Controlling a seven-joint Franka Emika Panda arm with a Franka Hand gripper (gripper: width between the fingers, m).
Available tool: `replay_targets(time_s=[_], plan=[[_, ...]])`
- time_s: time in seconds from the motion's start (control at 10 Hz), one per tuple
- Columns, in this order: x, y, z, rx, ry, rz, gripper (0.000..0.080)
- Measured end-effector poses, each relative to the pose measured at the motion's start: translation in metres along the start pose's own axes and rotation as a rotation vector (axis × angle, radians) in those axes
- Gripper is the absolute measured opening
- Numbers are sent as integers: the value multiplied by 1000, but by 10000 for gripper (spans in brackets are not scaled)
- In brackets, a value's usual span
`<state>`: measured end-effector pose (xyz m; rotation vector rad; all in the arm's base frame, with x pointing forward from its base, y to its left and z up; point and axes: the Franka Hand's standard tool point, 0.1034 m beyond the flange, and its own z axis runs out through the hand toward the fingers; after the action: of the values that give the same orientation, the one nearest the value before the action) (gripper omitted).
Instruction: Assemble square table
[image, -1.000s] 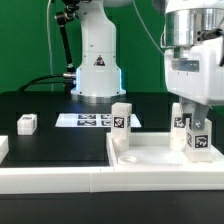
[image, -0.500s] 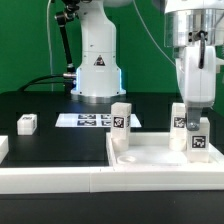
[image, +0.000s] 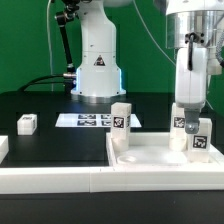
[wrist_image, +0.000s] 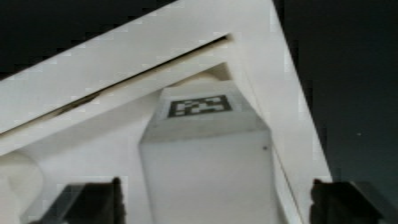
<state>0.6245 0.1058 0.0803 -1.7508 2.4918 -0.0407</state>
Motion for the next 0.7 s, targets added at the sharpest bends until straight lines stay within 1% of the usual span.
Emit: replay_targets(time_s=[0.1, 0.2, 0.4, 0.7], plan=[[1, 0, 0, -2, 0, -30, 613], [2, 0, -1, -16, 2, -99, 638], [1, -1, -2, -21, -1, -307, 648], [1, -1, -2, -21, -3, -513, 649]])
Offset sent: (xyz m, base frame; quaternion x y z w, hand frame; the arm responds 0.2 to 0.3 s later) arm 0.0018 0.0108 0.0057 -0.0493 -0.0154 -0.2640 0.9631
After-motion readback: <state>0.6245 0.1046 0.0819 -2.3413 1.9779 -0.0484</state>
